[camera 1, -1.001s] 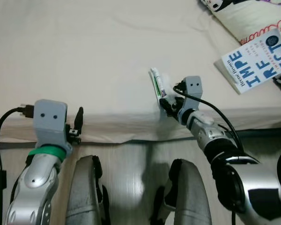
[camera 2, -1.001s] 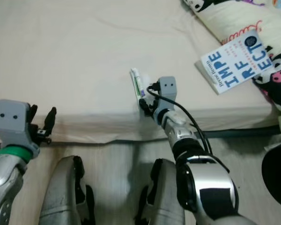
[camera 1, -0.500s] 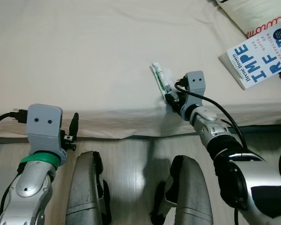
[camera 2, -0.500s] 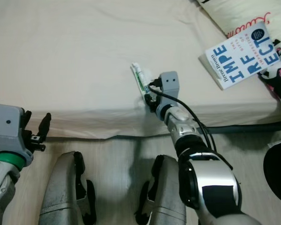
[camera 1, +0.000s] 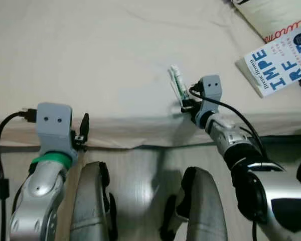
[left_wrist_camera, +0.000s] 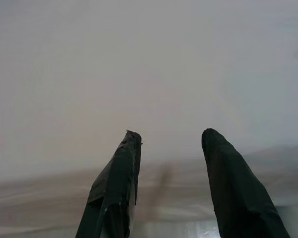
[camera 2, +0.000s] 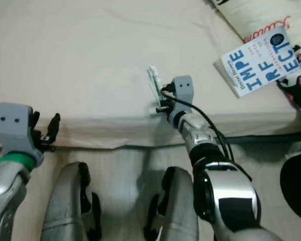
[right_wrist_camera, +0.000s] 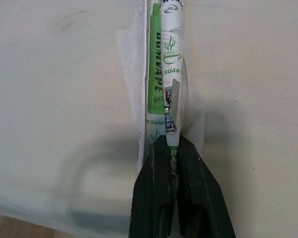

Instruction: Clean up the room

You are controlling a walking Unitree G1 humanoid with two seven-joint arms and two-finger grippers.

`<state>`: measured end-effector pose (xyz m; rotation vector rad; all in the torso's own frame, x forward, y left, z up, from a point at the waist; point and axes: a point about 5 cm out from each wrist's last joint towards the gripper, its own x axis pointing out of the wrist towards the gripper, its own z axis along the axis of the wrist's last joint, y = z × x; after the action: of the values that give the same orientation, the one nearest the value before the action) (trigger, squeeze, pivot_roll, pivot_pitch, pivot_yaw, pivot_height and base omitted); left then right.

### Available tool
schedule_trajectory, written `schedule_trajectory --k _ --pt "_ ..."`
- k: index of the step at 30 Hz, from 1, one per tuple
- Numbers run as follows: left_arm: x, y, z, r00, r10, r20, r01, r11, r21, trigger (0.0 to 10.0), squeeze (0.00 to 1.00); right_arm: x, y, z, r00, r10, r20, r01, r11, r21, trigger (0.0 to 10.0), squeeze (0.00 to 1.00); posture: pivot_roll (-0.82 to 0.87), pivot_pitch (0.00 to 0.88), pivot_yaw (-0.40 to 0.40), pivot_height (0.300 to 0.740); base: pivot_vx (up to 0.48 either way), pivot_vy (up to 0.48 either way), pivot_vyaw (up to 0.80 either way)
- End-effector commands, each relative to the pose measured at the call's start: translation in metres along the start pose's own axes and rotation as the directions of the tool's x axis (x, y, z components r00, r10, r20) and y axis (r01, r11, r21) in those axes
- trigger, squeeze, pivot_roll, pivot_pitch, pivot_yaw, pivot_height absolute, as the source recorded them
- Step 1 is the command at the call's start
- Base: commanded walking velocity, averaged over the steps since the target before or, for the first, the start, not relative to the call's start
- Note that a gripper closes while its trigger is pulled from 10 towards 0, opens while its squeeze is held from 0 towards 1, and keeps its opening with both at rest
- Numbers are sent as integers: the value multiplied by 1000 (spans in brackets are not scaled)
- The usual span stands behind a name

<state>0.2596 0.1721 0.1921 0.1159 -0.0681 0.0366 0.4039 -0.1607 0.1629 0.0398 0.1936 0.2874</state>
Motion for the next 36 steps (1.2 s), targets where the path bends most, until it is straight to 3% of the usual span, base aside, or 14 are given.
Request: schedule_trajectory --k 1,2,4,5,6,7,8,12,15,17,36 --pt "-1 0 -8 1000 11 -27 -11 1000 -2 10000 0 -5 -4 -21 998 -6 -60 9 999 45 0 0 257 289 2 556 0 0 0" --pt "-1 0 -8 1000 11 -27 -11 1000 -2 10000 0 -5 -4 -21 998 -6 -60 9 999 45 0 0 257 289 2 556 0 0 0" --pt "11 -11 -7 1000 -14 2 15 1000 -20 10000 0 -6 -3 -14 999 39 30 -41 997 63 0 0 194 186 -8 556 0 0 0" --pt "16 -17 -6 999 -32 20 32 999 -25 10000 0 -7 -2 -12 995 62 84 -66 997 42 1608 0 189 179 -8 556 0 0 0" --pt "21 -21 -4 998 -45 35 46 999 -28 10000 0 -9 -1 -10 988 73 133 -79 996 41 8941 0 173 153 -8 556 0 0 0" --pt "21 -21 -4 998 -45 35 46 999 -28 10000 0 -9 -1 -10 988 73 133 -79 996 41 8941 0 173 153 -8 556 0 0 0" --pt "24 -24 -3 998 -53 44 54 998 -30 10000 0 -10 -1 -10 984 76 163 -84 996 42 10000 0 173 153 -8 556 0 0 0" --pt "28 -26 -2 997 -59 56 61 998 -33 10000 0 -12 2 -9 973 80 215 -95 994 59 10000 0 147 122 -8 556 0 0 0" --pt "46 -33 7 991 -83 106 89 995 -47 10000 0 -31 17 -7 904 5 427 -61 991 118 10000 0 96 69 -1 570 0 0 0" --pt "49 -35 8 989 -92 114 98 994 -48 10000 0 -35 19 -5 891 -14 454 -53 990 133 10000 0 92 62 -1 575 0 0 0" --pt "61 -55 3 977 -169 130 176 984 -40 10000 0 -51 26 -25 902 -45 429 -27 987 159 10000 0 62 29 13 624 0 0 0"
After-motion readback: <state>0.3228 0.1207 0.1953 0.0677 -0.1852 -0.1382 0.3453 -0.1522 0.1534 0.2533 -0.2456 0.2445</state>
